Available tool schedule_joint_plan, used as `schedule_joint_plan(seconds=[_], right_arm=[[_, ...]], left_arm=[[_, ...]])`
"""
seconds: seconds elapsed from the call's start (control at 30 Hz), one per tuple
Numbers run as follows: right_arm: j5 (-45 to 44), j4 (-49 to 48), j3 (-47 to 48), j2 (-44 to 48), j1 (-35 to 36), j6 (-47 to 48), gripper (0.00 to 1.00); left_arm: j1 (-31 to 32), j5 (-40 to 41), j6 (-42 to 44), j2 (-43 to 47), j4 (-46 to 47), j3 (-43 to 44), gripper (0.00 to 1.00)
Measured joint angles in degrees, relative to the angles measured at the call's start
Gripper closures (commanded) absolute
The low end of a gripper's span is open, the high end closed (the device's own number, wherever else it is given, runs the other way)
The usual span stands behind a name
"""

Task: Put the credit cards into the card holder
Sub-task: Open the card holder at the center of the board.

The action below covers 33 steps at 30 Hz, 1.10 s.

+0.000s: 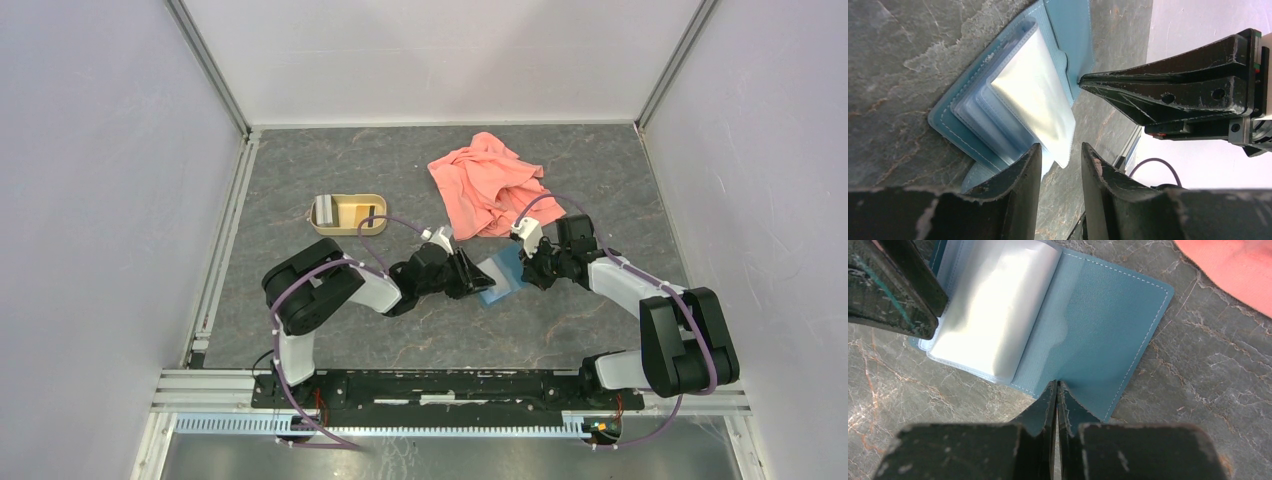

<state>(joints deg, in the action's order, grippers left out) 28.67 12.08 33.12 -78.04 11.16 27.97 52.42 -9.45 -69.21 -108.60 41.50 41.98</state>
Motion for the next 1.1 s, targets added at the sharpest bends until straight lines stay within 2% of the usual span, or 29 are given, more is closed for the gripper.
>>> schedule_joint_plan(seconds=[0.27, 0.53, 0.83, 1.1], right_arm=[[0.0, 0.0, 0.0, 0.0, 0.0, 0.0, 0.93], [0.0, 0.1, 0.0, 0.0, 0.1, 0.0, 0.91], [2.3, 1.0, 0.0, 2.5, -0.1, 0.0, 0.65], [4.0, 2.3, 0.1, 6.0, -1.6, 0.7, 0.62]], left_arm=[[-0.3, -0.2, -0.4, -1.7, 2.4, 0.4, 0.59], [-0.6, -0.3, -0.4, -5.1, 3.7, 4.9, 0.58], [-1.5, -1.3, 0.0, -7.8, 3.6, 9.9, 0.56], [-2.9, -2.2, 1.6, -12.4, 1.3, 17.4, 0.56]])
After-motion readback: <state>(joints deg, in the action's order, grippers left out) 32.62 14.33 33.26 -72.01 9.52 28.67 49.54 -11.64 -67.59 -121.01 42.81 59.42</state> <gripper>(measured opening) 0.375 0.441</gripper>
